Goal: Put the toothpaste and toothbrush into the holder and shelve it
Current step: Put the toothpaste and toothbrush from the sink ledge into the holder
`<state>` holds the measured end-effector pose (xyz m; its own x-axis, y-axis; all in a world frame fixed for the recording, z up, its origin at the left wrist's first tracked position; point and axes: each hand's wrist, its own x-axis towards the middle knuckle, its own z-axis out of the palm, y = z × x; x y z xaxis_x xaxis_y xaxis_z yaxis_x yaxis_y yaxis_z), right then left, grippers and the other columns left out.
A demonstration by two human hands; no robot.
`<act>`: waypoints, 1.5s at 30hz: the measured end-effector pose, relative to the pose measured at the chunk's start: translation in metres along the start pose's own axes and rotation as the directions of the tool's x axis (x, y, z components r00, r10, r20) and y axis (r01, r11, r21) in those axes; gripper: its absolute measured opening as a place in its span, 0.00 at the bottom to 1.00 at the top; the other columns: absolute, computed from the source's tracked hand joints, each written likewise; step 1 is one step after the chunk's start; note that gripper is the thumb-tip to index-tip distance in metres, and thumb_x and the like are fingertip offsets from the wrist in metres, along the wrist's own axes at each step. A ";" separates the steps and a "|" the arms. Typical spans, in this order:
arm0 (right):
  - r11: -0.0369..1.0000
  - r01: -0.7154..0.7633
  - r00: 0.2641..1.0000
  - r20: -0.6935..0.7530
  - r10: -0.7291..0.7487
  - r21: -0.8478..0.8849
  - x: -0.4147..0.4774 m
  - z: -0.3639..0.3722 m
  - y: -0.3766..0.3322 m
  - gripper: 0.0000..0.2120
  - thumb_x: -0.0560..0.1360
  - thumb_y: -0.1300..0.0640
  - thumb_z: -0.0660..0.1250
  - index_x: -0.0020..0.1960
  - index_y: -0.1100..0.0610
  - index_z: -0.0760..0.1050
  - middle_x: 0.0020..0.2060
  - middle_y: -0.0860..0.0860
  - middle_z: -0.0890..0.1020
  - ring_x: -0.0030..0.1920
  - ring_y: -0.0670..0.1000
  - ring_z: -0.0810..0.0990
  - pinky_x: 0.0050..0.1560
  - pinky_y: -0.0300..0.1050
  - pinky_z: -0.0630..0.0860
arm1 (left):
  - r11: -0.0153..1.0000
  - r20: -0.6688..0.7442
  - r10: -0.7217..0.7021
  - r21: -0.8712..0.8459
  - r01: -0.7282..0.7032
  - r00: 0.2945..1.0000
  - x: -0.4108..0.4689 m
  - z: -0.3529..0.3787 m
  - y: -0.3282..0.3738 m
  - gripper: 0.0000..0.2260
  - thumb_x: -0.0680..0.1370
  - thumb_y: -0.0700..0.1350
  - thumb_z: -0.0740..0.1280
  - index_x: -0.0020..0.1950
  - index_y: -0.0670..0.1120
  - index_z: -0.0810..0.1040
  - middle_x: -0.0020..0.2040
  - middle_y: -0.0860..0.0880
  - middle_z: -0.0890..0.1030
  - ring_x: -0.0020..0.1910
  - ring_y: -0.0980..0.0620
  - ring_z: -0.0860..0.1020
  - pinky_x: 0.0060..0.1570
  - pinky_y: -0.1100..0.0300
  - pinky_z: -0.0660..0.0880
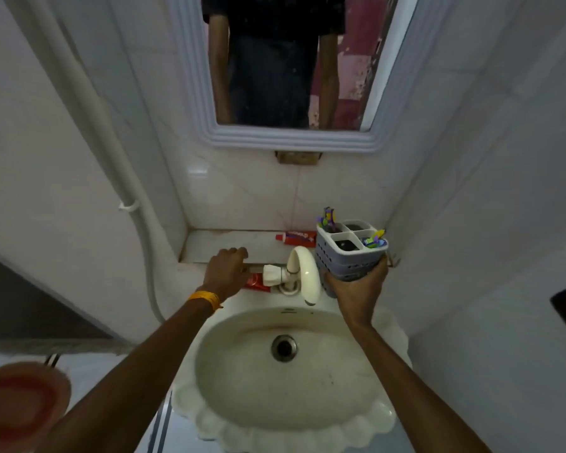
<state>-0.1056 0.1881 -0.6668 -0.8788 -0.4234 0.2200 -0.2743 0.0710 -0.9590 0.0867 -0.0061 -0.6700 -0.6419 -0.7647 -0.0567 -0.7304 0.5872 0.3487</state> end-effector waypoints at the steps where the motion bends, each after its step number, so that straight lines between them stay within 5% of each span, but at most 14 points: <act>1: 1.000 -0.009 1.000 -0.005 0.009 -0.005 -0.002 0.002 0.006 0.58 0.57 0.62 0.90 0.79 0.62 0.62 0.70 0.51 0.74 0.68 0.44 0.75 0.62 0.20 0.70 | 1.000 0.020 0.003 0.029 -0.004 1.000 0.001 0.005 -0.005 0.16 0.75 0.47 0.67 0.62 0.43 0.77 0.56 0.41 0.82 0.55 0.39 0.78 0.49 0.50 0.76; 5: 0.999 -0.028 0.999 -0.016 0.028 -0.044 -0.006 0.009 0.027 0.58 0.58 0.61 0.90 0.80 0.62 0.62 0.72 0.57 0.74 0.70 0.51 0.77 0.63 0.22 0.71 | 0.995 0.088 0.007 0.093 -0.016 0.996 0.007 0.021 -0.024 0.15 0.74 0.50 0.68 0.58 0.44 0.77 0.53 0.42 0.82 0.52 0.39 0.78 0.48 0.51 0.75; 12: 0.997 -0.019 1.000 -0.005 0.019 -0.076 -0.008 0.006 0.049 0.61 0.56 0.63 0.91 0.80 0.65 0.60 0.73 0.59 0.71 0.72 0.50 0.74 0.66 0.26 0.73 | 0.979 0.131 0.054 0.188 -0.078 0.990 0.015 0.033 -0.039 0.18 0.74 0.52 0.71 0.62 0.48 0.76 0.56 0.45 0.82 0.56 0.43 0.79 0.58 0.48 0.75; 15: 0.998 -0.025 0.999 0.022 0.027 -0.065 -0.011 0.001 0.056 0.63 0.55 0.65 0.91 0.81 0.66 0.58 0.75 0.60 0.70 0.72 0.46 0.74 0.69 0.26 0.71 | 0.977 0.156 0.070 0.189 -0.099 0.985 0.017 0.034 -0.039 0.19 0.74 0.51 0.72 0.63 0.48 0.76 0.57 0.44 0.81 0.57 0.44 0.78 0.58 0.49 0.76; 18: 0.999 -0.050 0.998 0.038 0.050 -0.013 -0.013 -0.002 0.055 0.64 0.55 0.68 0.90 0.82 0.60 0.57 0.76 0.54 0.70 0.72 0.33 0.72 0.69 0.27 0.71 | 0.989 0.195 0.091 0.094 -0.110 0.977 0.016 0.030 -0.037 0.19 0.74 0.50 0.72 0.63 0.46 0.77 0.57 0.44 0.80 0.56 0.44 0.78 0.56 0.52 0.76; 20: 0.998 -0.065 0.997 0.035 0.064 0.007 -0.010 -0.001 0.053 0.64 0.55 0.67 0.90 0.82 0.57 0.58 0.75 0.51 0.71 0.72 0.35 0.73 0.69 0.29 0.73 | 0.994 0.201 0.110 -0.002 -0.111 0.973 0.013 0.022 -0.038 0.18 0.74 0.48 0.74 0.62 0.46 0.77 0.57 0.44 0.80 0.55 0.45 0.78 0.56 0.53 0.77; 26: 0.996 -0.083 0.995 0.055 0.084 -0.028 -0.007 -0.004 0.057 0.62 0.57 0.61 0.91 0.81 0.53 0.59 0.75 0.52 0.74 0.75 0.53 0.76 0.75 0.57 0.76 | 0.979 0.052 0.062 -0.198 -0.051 0.997 0.004 -0.032 -0.031 0.15 0.68 0.47 0.79 0.52 0.46 0.84 0.51 0.46 0.83 0.48 0.46 0.80 0.47 0.52 0.79; 32: 0.996 -0.084 0.995 0.055 0.085 -0.016 -0.007 -0.007 0.059 0.62 0.56 0.60 0.91 0.81 0.50 0.59 0.73 0.48 0.73 0.75 0.53 0.75 0.76 0.57 0.76 | 0.940 -0.198 0.047 -0.322 -0.110 0.979 0.011 -0.107 0.000 0.15 0.67 0.45 0.80 0.51 0.46 0.84 0.49 0.47 0.84 0.46 0.49 0.81 0.47 0.60 0.77; 36: 0.994 -0.112 0.992 0.053 0.112 0.001 -0.008 -0.008 0.061 0.61 0.55 0.51 0.90 0.80 0.50 0.60 0.74 0.51 0.74 0.75 0.53 0.76 0.74 0.62 0.76 | 0.896 -0.226 0.218 -0.340 -0.286 0.950 0.024 -0.137 0.051 0.15 0.70 0.42 0.78 0.55 0.46 0.82 0.53 0.48 0.84 0.51 0.52 0.81 0.52 0.62 0.77; 40: 0.991 -0.134 0.989 0.060 0.132 0.027 -0.009 -0.011 0.063 0.61 0.55 0.60 0.90 0.79 0.48 0.61 0.73 0.51 0.75 0.73 0.52 0.78 0.73 0.60 0.78 | 0.857 -0.201 0.385 -0.285 -0.430 0.901 0.049 -0.131 0.108 0.15 0.70 0.39 0.77 0.56 0.45 0.82 0.56 0.48 0.83 0.55 0.55 0.79 0.56 0.63 0.75; 45: 0.987 -0.157 0.986 0.053 0.156 0.016 -0.008 -0.011 0.070 0.63 0.53 0.54 0.90 0.80 0.48 0.60 0.73 0.52 0.74 0.74 0.55 0.77 0.73 0.64 0.77 | 0.807 -0.060 0.545 -0.232 -0.543 0.836 0.076 -0.104 0.165 0.14 0.69 0.36 0.76 0.54 0.44 0.82 0.56 0.46 0.84 0.56 0.50 0.80 0.54 0.64 0.74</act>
<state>-0.1221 0.2064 -0.7341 -0.8889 -0.4545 0.0575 -0.1263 0.1226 -0.9844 -0.0587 0.0054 -0.5196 -0.9208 -0.3357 0.1986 -0.1876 0.8276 0.5291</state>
